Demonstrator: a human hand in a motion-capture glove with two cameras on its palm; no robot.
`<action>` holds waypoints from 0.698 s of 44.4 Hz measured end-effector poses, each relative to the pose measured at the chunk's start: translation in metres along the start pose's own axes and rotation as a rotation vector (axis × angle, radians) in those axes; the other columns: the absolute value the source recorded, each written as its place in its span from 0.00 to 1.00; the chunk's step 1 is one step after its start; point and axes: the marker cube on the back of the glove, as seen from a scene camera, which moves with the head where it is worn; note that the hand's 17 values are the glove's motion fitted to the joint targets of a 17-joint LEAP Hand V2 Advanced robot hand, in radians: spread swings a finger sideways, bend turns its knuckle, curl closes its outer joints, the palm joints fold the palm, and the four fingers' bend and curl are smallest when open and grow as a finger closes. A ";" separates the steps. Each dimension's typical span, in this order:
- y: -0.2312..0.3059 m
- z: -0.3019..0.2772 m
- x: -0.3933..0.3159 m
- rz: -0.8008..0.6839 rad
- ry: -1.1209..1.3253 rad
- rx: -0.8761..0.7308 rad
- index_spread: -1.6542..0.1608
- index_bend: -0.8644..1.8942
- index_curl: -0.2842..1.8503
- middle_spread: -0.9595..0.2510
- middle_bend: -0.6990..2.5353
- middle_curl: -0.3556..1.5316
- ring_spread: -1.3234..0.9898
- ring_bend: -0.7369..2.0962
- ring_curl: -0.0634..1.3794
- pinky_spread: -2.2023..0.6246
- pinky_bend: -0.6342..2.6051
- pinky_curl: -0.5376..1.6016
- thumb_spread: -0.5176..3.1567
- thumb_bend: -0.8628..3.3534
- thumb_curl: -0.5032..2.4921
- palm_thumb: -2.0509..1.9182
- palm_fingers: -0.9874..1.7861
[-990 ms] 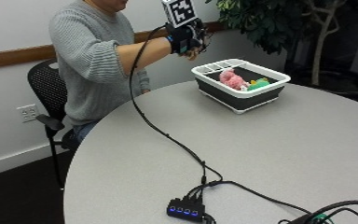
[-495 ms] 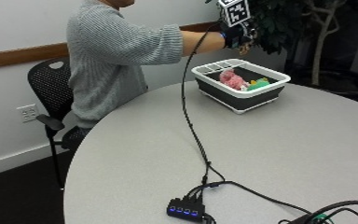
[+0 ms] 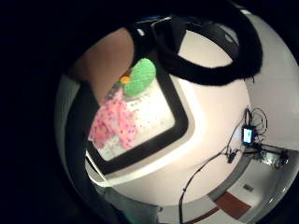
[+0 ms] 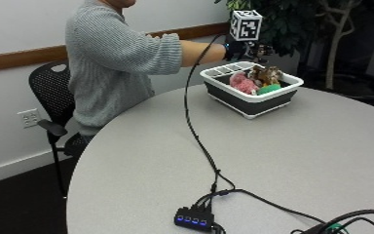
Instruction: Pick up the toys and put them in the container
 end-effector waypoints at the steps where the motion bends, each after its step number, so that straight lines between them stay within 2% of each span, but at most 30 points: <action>1: 0.006 -0.001 0.000 -0.015 0.004 0.002 0.72 0.36 0.33 0.69 0.24 0.40 0.52 0.33 0.31 0.77 0.55 0.43 0.43 0.18 0.32 0.49 0.26; 5: 0.041 -0.009 0.003 -0.067 -0.002 0.019 0.72 0.36 0.32 0.70 0.25 0.39 0.54 0.32 0.30 0.78 0.54 0.43 0.45 0.18 0.30 0.49 0.27; 8: 0.080 -0.022 0.015 -0.050 -0.037 0.063 0.72 0.36 0.31 0.70 0.25 0.37 0.54 0.32 0.29 0.79 0.53 0.42 0.45 0.18 0.29 0.49 0.27; 17: 0.252 -0.063 0.122 0.036 -0.187 0.187 0.72 0.38 0.31 0.70 0.26 0.36 0.55 0.32 0.28 0.80 0.50 0.40 0.47 0.19 0.26 0.49 0.31; 24: 0.341 -0.053 0.161 0.222 -0.216 0.279 0.72 0.40 0.32 0.69 0.27 0.36 0.55 0.31 0.26 0.80 0.47 0.39 0.48 0.19 0.24 0.49 0.32; 31: 0.391 -0.026 0.149 0.213 -0.212 0.256 0.71 0.40 0.32 0.69 0.27 0.36 0.54 0.31 0.24 0.80 0.45 0.38 0.49 0.19 0.23 0.49 0.33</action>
